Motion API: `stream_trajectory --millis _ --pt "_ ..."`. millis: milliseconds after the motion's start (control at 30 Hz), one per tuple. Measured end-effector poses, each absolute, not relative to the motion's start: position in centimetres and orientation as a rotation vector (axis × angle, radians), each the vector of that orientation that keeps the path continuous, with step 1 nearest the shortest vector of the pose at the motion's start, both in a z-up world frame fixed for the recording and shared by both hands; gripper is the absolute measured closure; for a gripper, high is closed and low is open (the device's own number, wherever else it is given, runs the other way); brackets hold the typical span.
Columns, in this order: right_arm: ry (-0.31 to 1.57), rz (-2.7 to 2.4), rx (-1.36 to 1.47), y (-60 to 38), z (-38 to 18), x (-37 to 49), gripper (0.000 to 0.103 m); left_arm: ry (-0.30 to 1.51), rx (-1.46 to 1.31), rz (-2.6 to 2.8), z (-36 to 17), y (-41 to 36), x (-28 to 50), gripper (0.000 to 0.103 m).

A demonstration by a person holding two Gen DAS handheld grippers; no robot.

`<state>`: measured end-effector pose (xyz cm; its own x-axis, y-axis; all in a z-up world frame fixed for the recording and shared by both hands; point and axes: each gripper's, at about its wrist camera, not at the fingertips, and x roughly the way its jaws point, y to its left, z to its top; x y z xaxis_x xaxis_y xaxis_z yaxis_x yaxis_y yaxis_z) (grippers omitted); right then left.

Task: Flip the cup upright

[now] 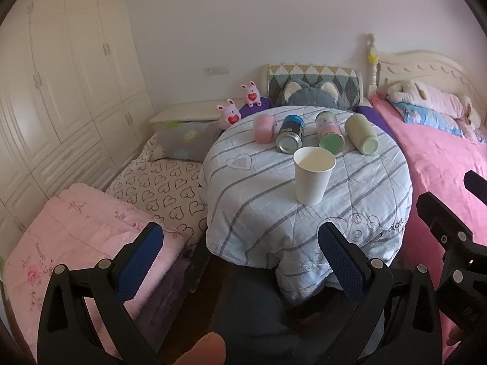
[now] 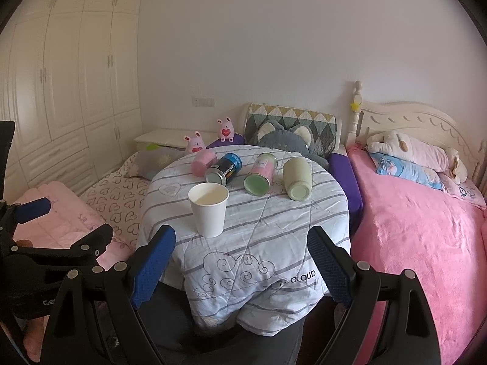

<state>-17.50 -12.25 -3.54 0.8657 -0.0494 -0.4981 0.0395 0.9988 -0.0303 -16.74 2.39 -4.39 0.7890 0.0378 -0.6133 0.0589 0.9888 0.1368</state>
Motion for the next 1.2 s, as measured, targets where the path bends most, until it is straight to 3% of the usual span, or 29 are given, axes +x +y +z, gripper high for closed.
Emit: stream_trajectory --millis 1200 --pt "0.53 -0.036 -0.024 -12.17 -3.71 -17.42 0.013 0.673 0.146 -0.001 -4.51 3.04 -16.36 0.0"
